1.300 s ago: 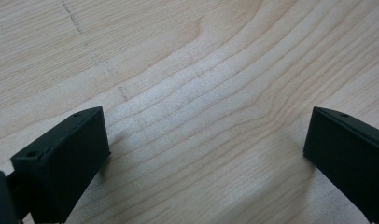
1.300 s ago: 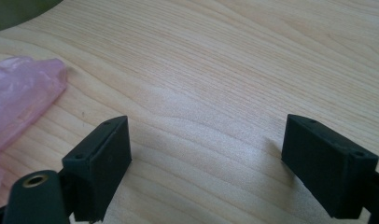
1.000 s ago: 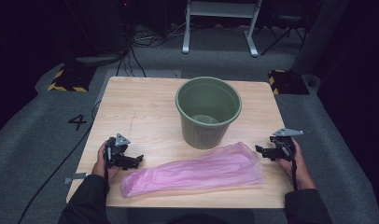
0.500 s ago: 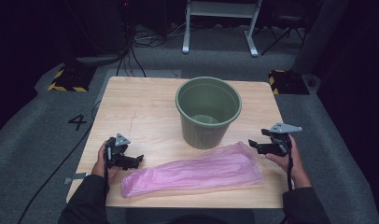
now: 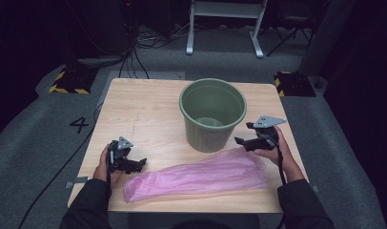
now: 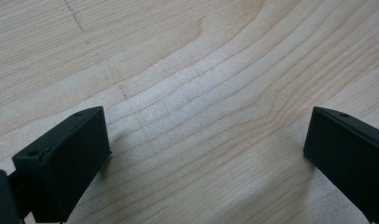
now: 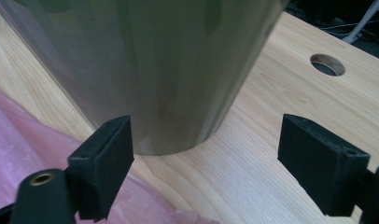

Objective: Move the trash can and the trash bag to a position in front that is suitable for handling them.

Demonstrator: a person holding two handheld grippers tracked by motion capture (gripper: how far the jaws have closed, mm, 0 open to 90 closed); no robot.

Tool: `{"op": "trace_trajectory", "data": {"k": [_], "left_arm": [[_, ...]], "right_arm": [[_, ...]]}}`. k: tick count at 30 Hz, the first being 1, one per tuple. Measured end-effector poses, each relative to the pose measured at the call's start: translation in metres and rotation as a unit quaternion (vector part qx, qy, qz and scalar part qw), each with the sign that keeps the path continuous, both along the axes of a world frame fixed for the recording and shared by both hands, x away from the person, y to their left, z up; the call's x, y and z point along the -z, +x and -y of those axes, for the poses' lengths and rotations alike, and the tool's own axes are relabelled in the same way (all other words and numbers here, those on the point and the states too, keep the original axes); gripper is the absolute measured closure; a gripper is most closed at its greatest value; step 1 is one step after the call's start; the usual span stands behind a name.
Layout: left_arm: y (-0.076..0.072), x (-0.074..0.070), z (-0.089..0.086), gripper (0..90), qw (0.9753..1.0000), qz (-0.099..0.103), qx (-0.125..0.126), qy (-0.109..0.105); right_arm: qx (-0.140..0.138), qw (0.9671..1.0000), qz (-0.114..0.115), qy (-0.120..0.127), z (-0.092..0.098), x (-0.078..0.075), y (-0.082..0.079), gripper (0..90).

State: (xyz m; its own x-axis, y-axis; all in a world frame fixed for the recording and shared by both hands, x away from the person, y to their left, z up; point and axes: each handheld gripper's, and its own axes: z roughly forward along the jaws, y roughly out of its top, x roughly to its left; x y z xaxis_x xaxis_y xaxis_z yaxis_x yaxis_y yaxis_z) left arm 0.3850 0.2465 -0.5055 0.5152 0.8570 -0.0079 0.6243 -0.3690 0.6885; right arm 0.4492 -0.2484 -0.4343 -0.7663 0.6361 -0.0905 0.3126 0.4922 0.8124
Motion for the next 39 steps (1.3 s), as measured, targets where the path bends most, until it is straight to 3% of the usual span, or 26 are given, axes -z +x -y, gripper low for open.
{"op": "trace_trajectory", "data": {"k": [6, 14, 25, 31, 35, 39], "left_arm": [[0.000, 0.000, 0.000, 0.0, 1.0000, 0.000, -0.001, 0.000], [0.000, 0.000, 0.000, 0.0, 1.0000, 0.000, -0.001, 0.000], [0.000, 0.000, 0.000, 0.0, 1.0000, 0.000, -0.001, 0.000], [0.000, 0.000, 0.000, 0.0, 1.0000, 0.000, -0.001, 0.001], [0.000, 0.000, 0.000, 0.0, 1.0000, 0.000, -0.001, 0.000], [0.000, 0.000, 0.000, 0.0, 1.0000, 0.000, -0.001, 0.000]], "right_arm": [[-0.017, 0.9997, -0.002, 0.016, -0.012, 0.003, 0.004, 19.2], [-0.047, 0.9989, -0.003, 0.009, -0.029, 0.000, 0.006, 16.2], [-0.047, 0.9988, 0.002, 0.008, -0.042, 0.001, 0.006, 18.6], [-0.032, 0.9994, -0.001, 0.017, -0.029, -0.002, -0.009, 21.5], [-0.017, 0.9998, -0.004, 0.006, 0.003, -0.001, -0.035, 22.8], [-0.015, 0.9998, -0.014, 0.007, 0.018, 0.003, -0.049, 22.9]]}}
